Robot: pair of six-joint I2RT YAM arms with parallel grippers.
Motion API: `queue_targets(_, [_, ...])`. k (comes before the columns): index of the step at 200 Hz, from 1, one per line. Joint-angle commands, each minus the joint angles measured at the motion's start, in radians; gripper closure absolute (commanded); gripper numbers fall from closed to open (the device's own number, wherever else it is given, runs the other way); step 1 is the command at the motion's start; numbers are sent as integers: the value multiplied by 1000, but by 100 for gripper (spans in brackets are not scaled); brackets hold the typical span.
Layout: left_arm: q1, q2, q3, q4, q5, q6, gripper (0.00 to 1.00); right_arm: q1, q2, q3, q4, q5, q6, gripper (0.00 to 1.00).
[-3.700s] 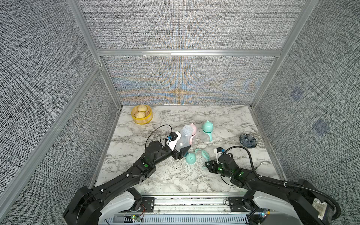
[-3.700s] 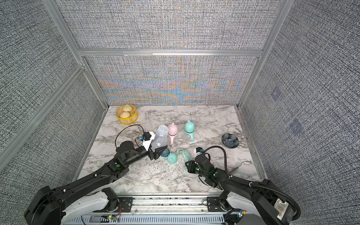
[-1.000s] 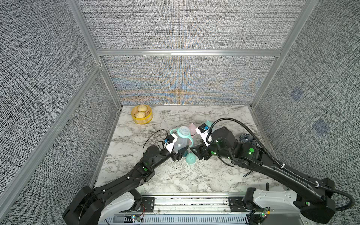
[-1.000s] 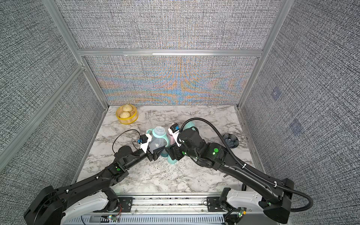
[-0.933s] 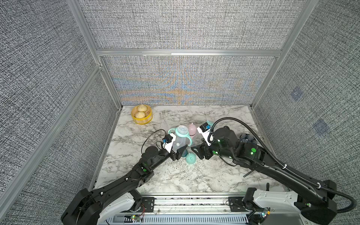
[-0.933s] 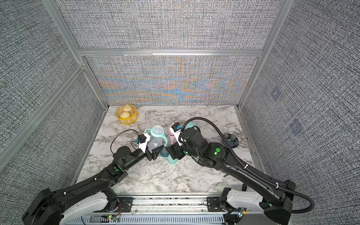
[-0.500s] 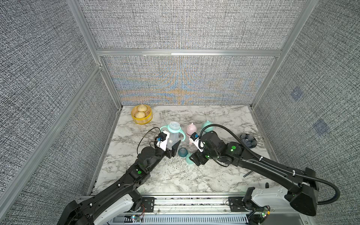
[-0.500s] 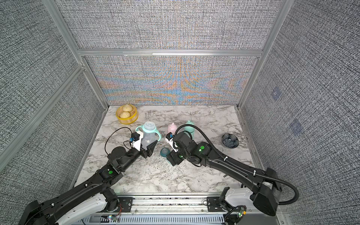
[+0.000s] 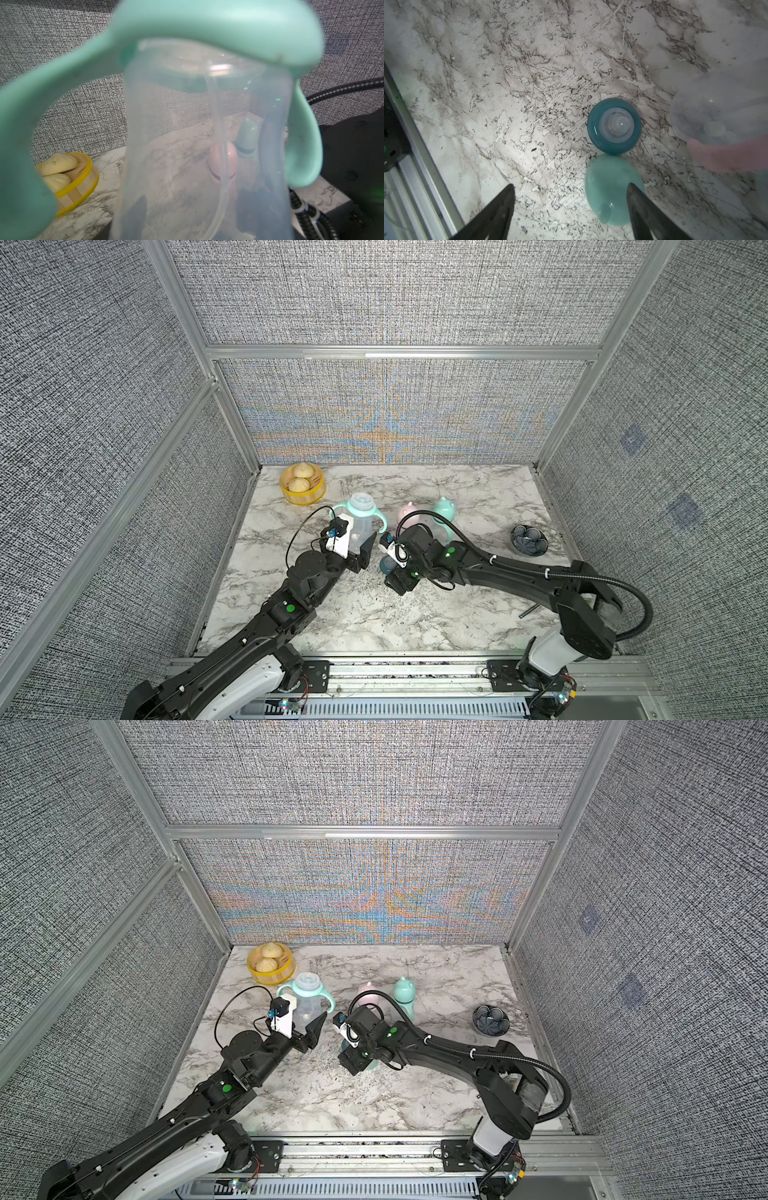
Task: Assemble the baby bottles
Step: Pick up the nipple from the center of the board.
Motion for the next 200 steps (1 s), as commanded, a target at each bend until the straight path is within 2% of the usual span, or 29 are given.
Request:
queue_targets(1, [0,-10,13,4,-24,0,98,2,41,11,96,30,-40,15])
queue_targets(56, [0,-31,30,-23,-11,1,98,1,135,44,154,129,-40,16])
queue_targets(126, [-1,-34,30,-22,18,1,98,2,247,100,143,162,-33,16])
queue_targets(147, [-1,-31,28,-21,20,0,98,4,262,112,136,150,-37,16])
queue_targets(180, [0,-34,24,-19,18,0,98,22,260,114,116,26,-80,17])
queue_targets(200, [0,-35,22,-16,15,-2,98,45,249,99,128,14,-97,18])
